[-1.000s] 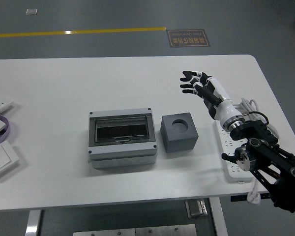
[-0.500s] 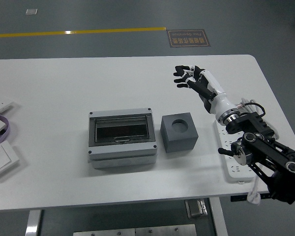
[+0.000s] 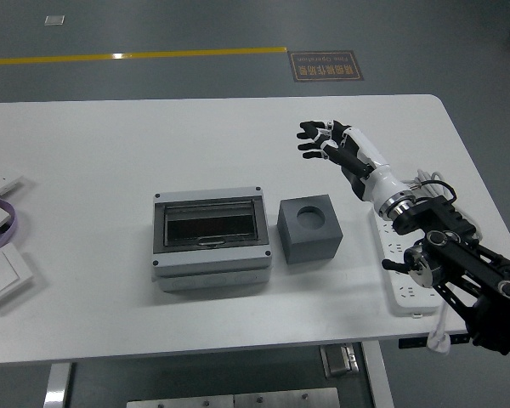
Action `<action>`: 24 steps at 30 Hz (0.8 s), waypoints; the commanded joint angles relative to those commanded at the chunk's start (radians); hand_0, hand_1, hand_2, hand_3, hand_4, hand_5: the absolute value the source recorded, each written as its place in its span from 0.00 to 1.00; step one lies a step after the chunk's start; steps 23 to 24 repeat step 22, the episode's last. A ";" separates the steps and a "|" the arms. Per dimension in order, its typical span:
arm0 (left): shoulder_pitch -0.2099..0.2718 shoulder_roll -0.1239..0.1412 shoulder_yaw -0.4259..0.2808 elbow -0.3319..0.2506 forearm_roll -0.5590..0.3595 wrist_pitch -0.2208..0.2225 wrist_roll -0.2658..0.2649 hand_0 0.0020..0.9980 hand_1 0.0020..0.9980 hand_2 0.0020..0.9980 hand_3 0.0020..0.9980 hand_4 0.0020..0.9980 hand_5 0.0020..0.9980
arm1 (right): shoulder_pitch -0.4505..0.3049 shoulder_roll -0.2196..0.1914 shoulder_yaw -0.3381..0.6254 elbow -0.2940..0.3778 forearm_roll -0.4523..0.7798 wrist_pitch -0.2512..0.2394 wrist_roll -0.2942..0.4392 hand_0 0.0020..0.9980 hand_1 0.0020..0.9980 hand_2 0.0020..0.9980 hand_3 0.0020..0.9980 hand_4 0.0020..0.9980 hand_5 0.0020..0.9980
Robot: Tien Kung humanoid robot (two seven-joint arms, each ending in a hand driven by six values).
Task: Pick up the cylinder from the cube,place it in the box,flap close box
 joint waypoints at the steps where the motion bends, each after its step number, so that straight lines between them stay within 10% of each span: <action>1: 0.000 0.000 0.000 0.000 0.000 0.000 0.000 0.60 0.56 0.59 0.62 0.72 0.20 | -0.001 0.000 0.004 0.002 -0.008 0.009 -0.001 0.63 0.62 0.71 0.65 0.84 0.55; 4: 0.000 0.000 0.001 0.000 -0.002 -0.001 0.000 0.60 0.56 0.59 0.62 0.72 0.20 | -0.001 -0.001 0.009 0.004 -0.020 0.035 -0.005 0.63 0.62 0.71 0.65 0.84 0.55; 5: 0.001 0.000 0.001 0.000 -0.002 -0.001 0.000 0.60 0.43 0.59 0.62 0.72 0.20 | -0.002 -0.001 0.010 0.005 -0.020 0.041 -0.006 0.41 0.60 0.76 0.83 1.00 0.97; 10: 0.000 -0.001 0.001 0.000 -0.002 0.000 0.000 0.60 0.43 0.59 0.62 0.72 0.20 | -0.003 -0.002 0.011 0.006 -0.010 0.050 -0.006 0.41 0.60 0.76 0.83 1.00 0.97; 11: 0.000 -0.001 0.001 0.000 -0.002 0.000 0.001 0.60 0.39 0.59 0.62 0.72 0.20 | -0.003 -0.002 0.012 0.006 -0.008 0.049 -0.004 0.18 0.36 0.83 0.29 1.00 1.00; 24: 0.000 -0.002 -0.004 0.000 0.002 0.000 0.000 0.60 0.39 0.59 0.62 0.72 0.20 | -0.007 -0.004 0.017 0.015 -0.005 0.043 -0.004 0.17 0.33 0.86 0.27 1.00 1.00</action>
